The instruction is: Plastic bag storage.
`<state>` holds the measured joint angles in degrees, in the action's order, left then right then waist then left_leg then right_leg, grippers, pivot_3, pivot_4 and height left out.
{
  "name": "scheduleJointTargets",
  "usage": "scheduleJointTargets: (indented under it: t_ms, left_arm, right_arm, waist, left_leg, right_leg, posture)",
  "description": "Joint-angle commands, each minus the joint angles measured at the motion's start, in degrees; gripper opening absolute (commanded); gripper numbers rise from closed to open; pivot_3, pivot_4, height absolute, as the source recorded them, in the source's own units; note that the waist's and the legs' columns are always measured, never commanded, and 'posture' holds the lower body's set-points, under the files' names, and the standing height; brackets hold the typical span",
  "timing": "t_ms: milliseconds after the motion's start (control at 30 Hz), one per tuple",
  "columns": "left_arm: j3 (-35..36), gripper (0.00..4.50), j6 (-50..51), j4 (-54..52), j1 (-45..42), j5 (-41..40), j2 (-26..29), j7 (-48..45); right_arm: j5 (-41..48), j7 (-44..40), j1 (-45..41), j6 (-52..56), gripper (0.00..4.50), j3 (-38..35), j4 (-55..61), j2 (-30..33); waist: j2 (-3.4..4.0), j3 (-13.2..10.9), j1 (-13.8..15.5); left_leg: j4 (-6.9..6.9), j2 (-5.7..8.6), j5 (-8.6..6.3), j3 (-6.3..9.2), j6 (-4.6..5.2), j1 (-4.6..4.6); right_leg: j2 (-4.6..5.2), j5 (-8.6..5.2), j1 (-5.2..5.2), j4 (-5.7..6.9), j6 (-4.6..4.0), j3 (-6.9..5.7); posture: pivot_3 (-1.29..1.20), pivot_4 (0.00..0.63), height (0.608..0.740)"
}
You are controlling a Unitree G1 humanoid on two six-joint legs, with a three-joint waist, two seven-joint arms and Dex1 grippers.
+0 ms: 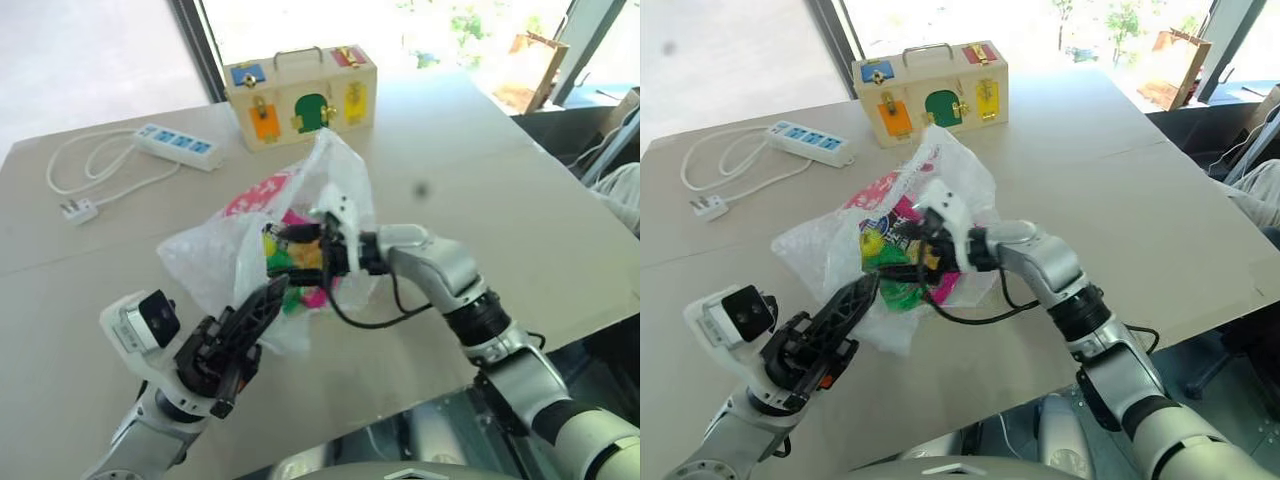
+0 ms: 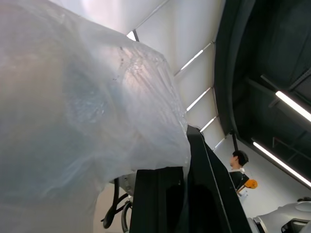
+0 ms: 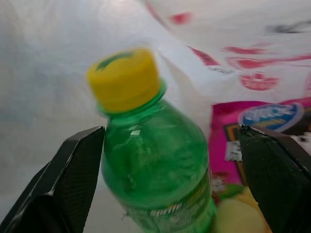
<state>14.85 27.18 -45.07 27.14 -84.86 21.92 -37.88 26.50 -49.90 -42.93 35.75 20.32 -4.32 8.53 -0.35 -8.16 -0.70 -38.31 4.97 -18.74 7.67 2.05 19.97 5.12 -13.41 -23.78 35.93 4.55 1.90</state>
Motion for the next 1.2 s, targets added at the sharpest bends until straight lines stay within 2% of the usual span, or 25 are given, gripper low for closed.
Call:
scheduleJointTargets:
  t_ms: [33,233,367,500,667,767,933,1033,1200]
  left_arm:
    - [0.47,0.0,-1.22,0.25,-0.02,-0.07,-0.28,-0.45]
    - [1.09,0.0,-1.6,1.47,-0.78,-0.76,-0.44,-0.53]
    - [0.75,0.0,-1.62,2.26,-1.11,-0.59,-0.52,-1.02]
    - [0.4,0.0,-1.36,3.48,-2.19,-0.36,-0.29,-1.59]
    - [0.33,0.0,-0.98,4.76,-3.11,-0.12,-0.04,-2.21]
    - [0.25,0.0,-0.63,5.45,-3.68,0.02,0.16,-2.58]
    - [0.12,0.0,-0.19,5.8,-3.92,0.58,0.04,-2.95]
    - [0.41,0.0,0.01,5.83,-3.92,0.61,0.18,-3.01]
    - [1.63,0.0,0.2,6.19,-3.56,0.18,1.08,-3.48]
  right_arm:
    - [2.67,-3.42,2.41,1.25,4.4,-5.44,6.78,6.05]
    - [9.4,-8.15,6.9,7.51,4.4,-13.48,15.64,18.8]
    - [14.72,-7.13,9.95,13.17,4.4,-19.25,21.27,24.67]
    - [12.65,-5.42,13.96,13.27,4.4,-22.27,21.85,30.32]
    - [4.06,-4.95,15.97,6.14,4.4,-21.27,16.07,36.05]
    - [-0.04,-1.78,13.44,1.57,4.4,-21.42,11.6,34.89]
    - [-3.14,1.89,8.77,-2.78,4.4,-19.72,8.29,28.74]
    - [-1.01,-0.64,8.29,-1.83,4.4,-19.26,9.9,26.78]
    - [4.14,-7.06,10.02,1.59,4.4,-19.28,14.22,28.45]
  waist:
    - [0.0,0.0,0.05]
    - [0.01,-0.01,-0.18]
    - [0.03,-0.02,-0.05]
    - [0.01,-0.01,0.3]
    - [0.01,-0.01,0.26]
    - [0.01,-0.02,0.12]
    - [0.02,-0.02,-0.11]
    - [0.0,-0.02,0.29]
    - [0.0,-0.05,0.67]
  left_leg:
    - [0.0,0.01,0.0,0.01,0.0,0.0]
    - [0.11,-0.04,-0.01,-0.04,0.01,0.02]
    - [0.12,-0.05,-0.01,-0.07,0.02,0.02]
    - [0.11,-0.04,-0.02,-0.07,0.03,0.02]
    - [0.06,-0.02,-0.02,-0.12,0.04,0.02]
    - [0.05,-0.04,-0.02,-0.12,0.03,0.02]
    - [0.07,-0.1,-0.02,-0.2,0.03,0.0]
    - [0.09,-0.07,-0.02,-0.16,0.03,0.02]
    - [0.09,-0.02,-0.03,-0.07,0.05,0.07]
  right_leg:
    - [0.01,0.0,0.01,-0.01,0.0,-0.01]
    - [0.01,0.0,0.0,-0.09,0.0,0.04]
    - [0.02,0.0,0.0,-0.11,0.0,0.07]
    - [0.04,0.0,0.02,-0.12,0.0,0.07]
    - [0.05,0.0,0.03,-0.1,0.01,0.11]
    - [0.04,0.0,0.02,-0.1,0.01,0.11]
    - [-0.02,0.0,0.0,-0.07,0.01,0.22]
    - [0.0,0.0,0.0,-0.12,0.01,0.17]
    - [0.06,0.0,0.01,-0.19,0.0,0.08]
  posture:
    - [0.0,0.15,0.74]
    - [0.0,0.15,0.74]
    - [0.0,0.15,0.74]
    - [0.0,0.15,0.74]
    - [0.0,0.15,0.74]
    - [0.0,0.15,0.74]
    - [0.0,0.15,0.74]
    - [0.0,0.15,0.74]
    - [0.0,0.15,0.74]
